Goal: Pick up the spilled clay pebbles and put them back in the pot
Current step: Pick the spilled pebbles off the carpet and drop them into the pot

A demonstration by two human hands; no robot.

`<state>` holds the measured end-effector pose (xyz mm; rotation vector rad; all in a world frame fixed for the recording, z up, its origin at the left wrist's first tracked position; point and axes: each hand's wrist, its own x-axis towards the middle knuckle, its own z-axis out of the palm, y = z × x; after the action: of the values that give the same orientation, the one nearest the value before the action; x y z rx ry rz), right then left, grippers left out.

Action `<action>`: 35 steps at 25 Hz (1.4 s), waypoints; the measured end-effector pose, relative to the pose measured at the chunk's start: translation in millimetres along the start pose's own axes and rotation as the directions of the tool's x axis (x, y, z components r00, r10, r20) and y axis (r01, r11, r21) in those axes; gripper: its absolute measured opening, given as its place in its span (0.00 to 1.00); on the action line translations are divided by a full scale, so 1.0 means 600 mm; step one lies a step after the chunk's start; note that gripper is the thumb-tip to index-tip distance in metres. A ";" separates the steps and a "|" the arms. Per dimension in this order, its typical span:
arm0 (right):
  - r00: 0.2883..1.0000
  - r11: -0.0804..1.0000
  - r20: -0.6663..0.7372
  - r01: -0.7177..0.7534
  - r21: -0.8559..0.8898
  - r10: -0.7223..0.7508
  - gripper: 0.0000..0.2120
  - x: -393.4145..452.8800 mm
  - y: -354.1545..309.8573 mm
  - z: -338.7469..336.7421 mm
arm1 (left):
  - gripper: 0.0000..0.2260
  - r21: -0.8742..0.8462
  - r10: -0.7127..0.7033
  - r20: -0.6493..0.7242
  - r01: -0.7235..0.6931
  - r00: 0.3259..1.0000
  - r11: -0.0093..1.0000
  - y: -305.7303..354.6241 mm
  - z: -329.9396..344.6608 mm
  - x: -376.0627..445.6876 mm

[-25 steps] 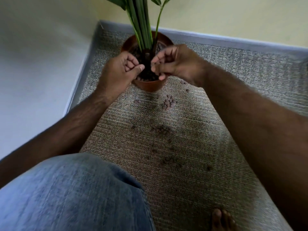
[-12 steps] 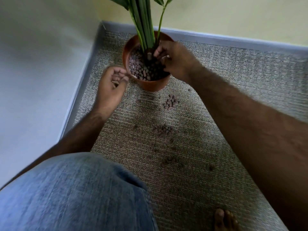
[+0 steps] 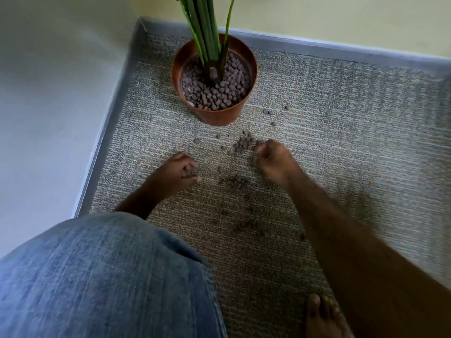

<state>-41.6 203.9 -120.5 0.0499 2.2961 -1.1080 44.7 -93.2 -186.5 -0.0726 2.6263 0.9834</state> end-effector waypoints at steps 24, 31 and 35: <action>0.984 0.991 -0.150 0.111 0.077 -0.098 0.13 -0.050 0.034 0.169 | 0.09 -0.425 -0.183 -0.057 0.142 0.981 0.894 0.106 0.122 0.009; 0.988 0.892 -0.150 0.047 0.449 0.023 0.14 -0.069 0.014 0.150 | 0.13 -0.766 -0.280 0.066 0.229 0.958 0.601 0.119 0.122 0.006; 0.994 0.899 -0.105 0.040 0.437 0.007 0.11 -0.061 0.008 0.131 | 0.11 -0.828 -0.296 0.101 0.245 0.950 0.504 0.133 0.108 0.011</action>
<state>28.4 157.7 -142.9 0.2699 2.0898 -1.6486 44.4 10.0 -184.2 -0.7274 1.8174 2.0241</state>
